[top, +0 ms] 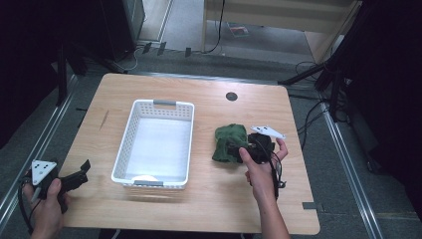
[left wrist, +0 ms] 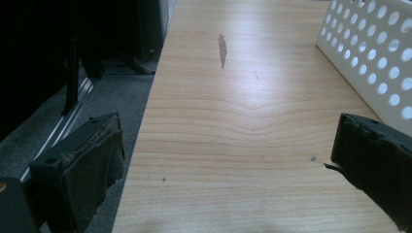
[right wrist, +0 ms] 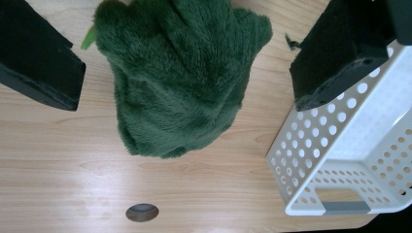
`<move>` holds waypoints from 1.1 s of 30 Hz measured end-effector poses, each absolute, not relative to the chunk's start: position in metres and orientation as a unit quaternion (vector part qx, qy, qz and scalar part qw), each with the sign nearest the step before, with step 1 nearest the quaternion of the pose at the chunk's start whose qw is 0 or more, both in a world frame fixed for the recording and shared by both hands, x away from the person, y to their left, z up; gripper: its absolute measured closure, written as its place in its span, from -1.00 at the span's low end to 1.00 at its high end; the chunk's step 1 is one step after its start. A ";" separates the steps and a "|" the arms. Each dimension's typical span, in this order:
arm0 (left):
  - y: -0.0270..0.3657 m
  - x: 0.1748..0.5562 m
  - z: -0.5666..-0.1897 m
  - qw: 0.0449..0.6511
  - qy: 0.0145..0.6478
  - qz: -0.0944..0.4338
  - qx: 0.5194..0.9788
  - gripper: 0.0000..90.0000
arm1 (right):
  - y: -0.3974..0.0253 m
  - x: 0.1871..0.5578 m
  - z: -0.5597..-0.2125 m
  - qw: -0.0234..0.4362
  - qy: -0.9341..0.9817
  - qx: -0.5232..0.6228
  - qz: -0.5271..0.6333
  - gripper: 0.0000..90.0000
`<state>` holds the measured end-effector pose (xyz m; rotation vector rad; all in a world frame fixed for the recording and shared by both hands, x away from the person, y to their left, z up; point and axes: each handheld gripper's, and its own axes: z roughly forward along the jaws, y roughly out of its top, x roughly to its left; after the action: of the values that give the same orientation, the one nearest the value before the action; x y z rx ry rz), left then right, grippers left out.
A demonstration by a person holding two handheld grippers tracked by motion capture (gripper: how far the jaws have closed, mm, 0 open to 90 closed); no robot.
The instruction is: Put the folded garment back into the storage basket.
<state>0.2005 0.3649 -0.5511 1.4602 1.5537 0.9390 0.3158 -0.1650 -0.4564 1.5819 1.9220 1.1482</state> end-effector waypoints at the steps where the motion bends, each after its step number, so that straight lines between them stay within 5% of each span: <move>1: 0.365 0.200 -0.551 0.395 0.613 0.370 0.576 -1.00 | -0.164 0.318 -0.457 0.198 0.687 0.566 0.411 -1.00; 33: 0.366 0.201 -0.551 0.397 0.613 0.367 0.576 -1.00 | -0.152 0.377 -0.496 0.133 0.699 0.616 0.339 -1.00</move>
<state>0.2009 0.3657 -0.5512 1.4585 1.5535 0.9299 0.3775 -0.1517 -0.4958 1.7867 2.0272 0.9834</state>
